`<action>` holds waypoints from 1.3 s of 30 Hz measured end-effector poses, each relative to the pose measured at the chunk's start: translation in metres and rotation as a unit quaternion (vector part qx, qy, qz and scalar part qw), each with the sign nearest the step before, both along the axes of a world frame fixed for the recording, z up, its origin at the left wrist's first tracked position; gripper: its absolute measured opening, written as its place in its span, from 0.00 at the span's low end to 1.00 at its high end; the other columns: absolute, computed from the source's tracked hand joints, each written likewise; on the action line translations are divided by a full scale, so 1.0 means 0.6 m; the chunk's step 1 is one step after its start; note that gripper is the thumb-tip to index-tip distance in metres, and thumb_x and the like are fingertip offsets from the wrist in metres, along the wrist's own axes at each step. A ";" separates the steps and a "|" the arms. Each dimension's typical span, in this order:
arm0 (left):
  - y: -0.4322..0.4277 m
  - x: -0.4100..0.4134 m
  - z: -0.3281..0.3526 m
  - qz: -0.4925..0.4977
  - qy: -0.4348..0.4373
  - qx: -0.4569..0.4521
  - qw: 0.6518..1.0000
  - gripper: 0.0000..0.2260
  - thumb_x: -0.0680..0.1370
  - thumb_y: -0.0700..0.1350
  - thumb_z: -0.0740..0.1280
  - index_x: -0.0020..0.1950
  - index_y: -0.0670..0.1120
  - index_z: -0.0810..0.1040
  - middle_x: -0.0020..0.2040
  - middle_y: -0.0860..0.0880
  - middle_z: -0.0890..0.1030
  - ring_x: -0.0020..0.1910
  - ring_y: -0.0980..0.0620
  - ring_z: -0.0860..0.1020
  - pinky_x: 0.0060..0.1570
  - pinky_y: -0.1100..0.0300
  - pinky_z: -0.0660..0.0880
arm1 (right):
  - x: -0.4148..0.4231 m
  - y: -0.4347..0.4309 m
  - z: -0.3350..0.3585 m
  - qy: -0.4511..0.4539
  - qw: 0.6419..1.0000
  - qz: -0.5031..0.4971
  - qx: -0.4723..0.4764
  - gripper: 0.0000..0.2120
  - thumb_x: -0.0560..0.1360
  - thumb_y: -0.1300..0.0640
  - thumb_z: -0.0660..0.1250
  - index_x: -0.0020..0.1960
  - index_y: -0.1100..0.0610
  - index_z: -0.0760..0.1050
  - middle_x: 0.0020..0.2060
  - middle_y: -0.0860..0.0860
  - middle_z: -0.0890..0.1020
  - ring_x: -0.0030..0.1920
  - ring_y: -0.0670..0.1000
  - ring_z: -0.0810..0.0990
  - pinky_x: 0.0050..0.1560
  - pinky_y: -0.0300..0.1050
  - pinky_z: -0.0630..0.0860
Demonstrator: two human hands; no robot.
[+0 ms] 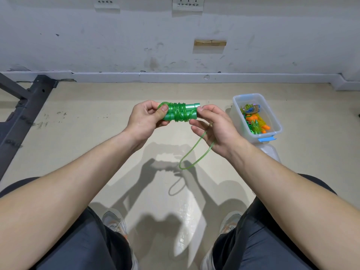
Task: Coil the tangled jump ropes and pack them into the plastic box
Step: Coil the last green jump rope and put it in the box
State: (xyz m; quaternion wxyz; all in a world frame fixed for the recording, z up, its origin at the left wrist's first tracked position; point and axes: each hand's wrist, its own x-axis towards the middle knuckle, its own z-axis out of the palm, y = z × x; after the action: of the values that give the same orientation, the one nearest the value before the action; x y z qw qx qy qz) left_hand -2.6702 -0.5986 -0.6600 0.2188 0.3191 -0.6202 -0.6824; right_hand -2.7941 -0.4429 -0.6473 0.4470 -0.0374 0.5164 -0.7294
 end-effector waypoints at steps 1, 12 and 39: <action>-0.001 0.000 0.001 -0.001 0.003 0.003 1.000 0.08 0.81 0.39 0.67 0.43 0.42 0.75 0.36 0.48 0.83 0.31 0.54 0.81 0.39 0.64 0.80 | 0.001 0.000 0.000 -0.016 1.000 -0.006 -0.007 0.08 0.78 0.63 0.69 0.43 0.55 0.73 0.36 0.50 0.82 0.36 0.53 0.84 0.37 0.43 0.81; 0.018 -0.010 0.021 -0.084 -0.111 -0.099 0.985 0.12 0.76 0.44 0.62 0.53 0.53 0.83 0.51 0.51 0.83 0.48 0.49 0.82 0.50 0.54 0.80 | 0.000 -0.011 -0.012 0.105 0.993 -0.009 0.056 0.10 0.75 0.67 0.71 0.42 0.56 0.73 0.35 0.57 0.80 0.30 0.54 0.80 0.34 0.44 0.81; 0.063 -0.006 0.014 -0.075 -0.065 -0.174 0.980 0.05 0.80 0.42 0.66 0.45 0.44 0.77 0.35 0.48 0.78 0.28 0.53 0.74 0.27 0.68 0.69 | 0.001 0.000 0.012 0.032 0.993 0.104 0.048 0.03 0.79 0.66 0.66 0.48 0.62 0.78 0.36 0.53 0.85 0.36 0.51 0.86 0.37 0.41 0.82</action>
State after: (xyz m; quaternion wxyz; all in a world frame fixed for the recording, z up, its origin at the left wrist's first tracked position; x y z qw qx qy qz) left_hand -2.6737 -0.5605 -0.6516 0.1781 0.2730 -0.7643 -0.5564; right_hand -2.7936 -0.4427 -0.6400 0.5051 -0.0924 0.5580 -0.6519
